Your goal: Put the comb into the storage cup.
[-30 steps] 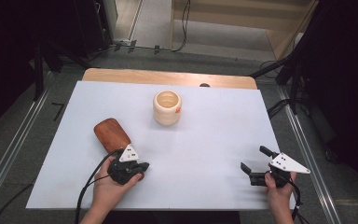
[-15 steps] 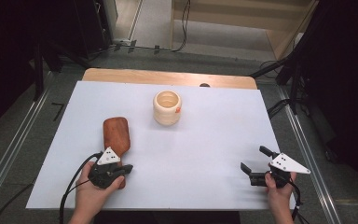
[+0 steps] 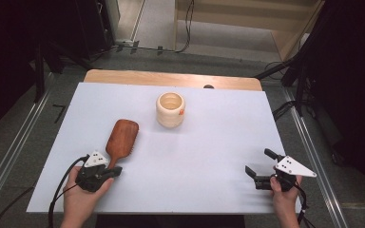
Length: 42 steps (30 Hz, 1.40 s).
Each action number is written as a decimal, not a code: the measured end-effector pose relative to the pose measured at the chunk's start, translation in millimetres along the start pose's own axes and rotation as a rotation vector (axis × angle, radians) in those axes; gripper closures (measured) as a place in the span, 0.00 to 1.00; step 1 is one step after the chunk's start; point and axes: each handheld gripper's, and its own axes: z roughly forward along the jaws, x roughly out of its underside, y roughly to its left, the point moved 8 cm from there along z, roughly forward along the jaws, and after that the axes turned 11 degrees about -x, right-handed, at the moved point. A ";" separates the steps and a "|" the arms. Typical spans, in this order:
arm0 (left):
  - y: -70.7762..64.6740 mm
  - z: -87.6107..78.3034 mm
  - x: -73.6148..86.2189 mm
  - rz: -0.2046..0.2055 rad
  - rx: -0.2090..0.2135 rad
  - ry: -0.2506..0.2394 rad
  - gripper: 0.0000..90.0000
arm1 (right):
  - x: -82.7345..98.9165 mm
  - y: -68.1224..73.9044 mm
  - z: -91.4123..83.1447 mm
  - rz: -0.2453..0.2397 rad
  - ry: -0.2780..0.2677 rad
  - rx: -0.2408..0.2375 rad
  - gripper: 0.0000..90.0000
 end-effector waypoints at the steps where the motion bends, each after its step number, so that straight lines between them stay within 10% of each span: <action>1: 2.3 -0.7 0.9 -0.003 -0.005 0.001 1.00 | -0.1 0.0 0.0 -0.001 0.000 0.000 0.00; 17: 10.5 -18.9 -8.7 -0.043 -0.013 -0.048 0.99 | -0.1 0.0 -0.1 -0.001 0.000 0.000 0.00; 28: 21.0 -30.3 -23.5 -0.140 -0.037 -0.077 0.49 | 0.1 0.2 0.4 -0.002 0.003 -0.002 0.00; 37: 23.2 -4.8 -19.4 -0.133 -0.092 0.083 0.02 | 0.1 0.1 0.4 -0.001 0.003 -0.002 0.00; 42: 23.2 8.4 -16.1 -0.105 -0.105 0.151 0.00 | 0.2 0.1 0.5 0.000 0.004 -0.002 0.00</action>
